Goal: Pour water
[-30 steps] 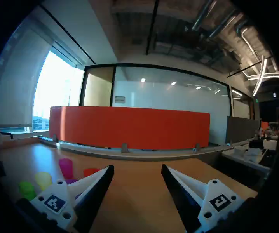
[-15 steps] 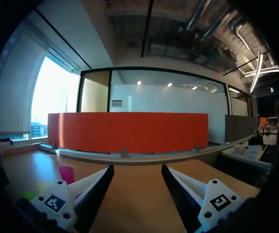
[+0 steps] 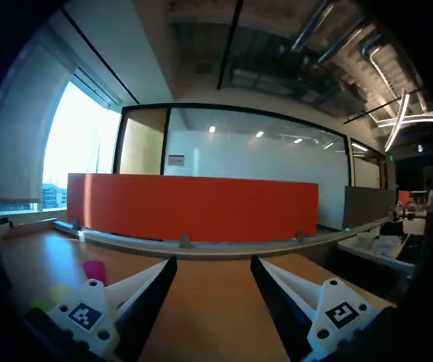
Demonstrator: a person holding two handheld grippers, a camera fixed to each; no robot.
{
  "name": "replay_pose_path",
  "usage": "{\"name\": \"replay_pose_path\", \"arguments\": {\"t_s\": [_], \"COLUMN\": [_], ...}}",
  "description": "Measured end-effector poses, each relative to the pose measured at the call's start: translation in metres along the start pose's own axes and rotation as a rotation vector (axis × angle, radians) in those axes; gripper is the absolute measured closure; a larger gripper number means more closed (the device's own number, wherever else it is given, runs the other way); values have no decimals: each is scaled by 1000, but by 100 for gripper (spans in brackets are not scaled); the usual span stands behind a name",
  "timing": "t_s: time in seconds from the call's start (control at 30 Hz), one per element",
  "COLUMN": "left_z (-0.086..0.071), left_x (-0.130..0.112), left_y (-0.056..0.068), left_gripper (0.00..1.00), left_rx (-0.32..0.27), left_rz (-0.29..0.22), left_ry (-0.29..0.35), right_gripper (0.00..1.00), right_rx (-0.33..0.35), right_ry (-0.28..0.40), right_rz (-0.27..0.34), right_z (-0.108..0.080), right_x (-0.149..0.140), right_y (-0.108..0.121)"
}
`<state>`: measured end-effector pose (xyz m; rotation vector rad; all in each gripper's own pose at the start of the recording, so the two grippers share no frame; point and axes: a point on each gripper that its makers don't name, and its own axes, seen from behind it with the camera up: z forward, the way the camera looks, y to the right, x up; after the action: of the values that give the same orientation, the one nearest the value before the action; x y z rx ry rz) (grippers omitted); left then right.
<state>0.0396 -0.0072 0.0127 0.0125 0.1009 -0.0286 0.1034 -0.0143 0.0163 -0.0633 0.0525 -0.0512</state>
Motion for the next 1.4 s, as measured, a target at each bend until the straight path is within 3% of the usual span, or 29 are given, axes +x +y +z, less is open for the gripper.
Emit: {"name": "replay_pose_path", "arguments": {"t_s": [0.3, 0.7, 1.4], "left_z": [-1, -11, -19], "left_x": [-18, -28, -41], "left_y": [8, -5, -9], "left_gripper": [16, 16, 16], "left_rx": [-5, 20, 30], "left_rz": [16, 2, 4], "left_ry": [-17, -28, -42], "right_gripper": [5, 5, 5], "right_rx": [-10, -28, -10], "right_ry": [-20, -53, -54], "right_rz": [12, 1, -2], "right_z": [5, 6, 2], "right_x": [-13, -30, -32], "right_y": [-1, 4, -2]}}
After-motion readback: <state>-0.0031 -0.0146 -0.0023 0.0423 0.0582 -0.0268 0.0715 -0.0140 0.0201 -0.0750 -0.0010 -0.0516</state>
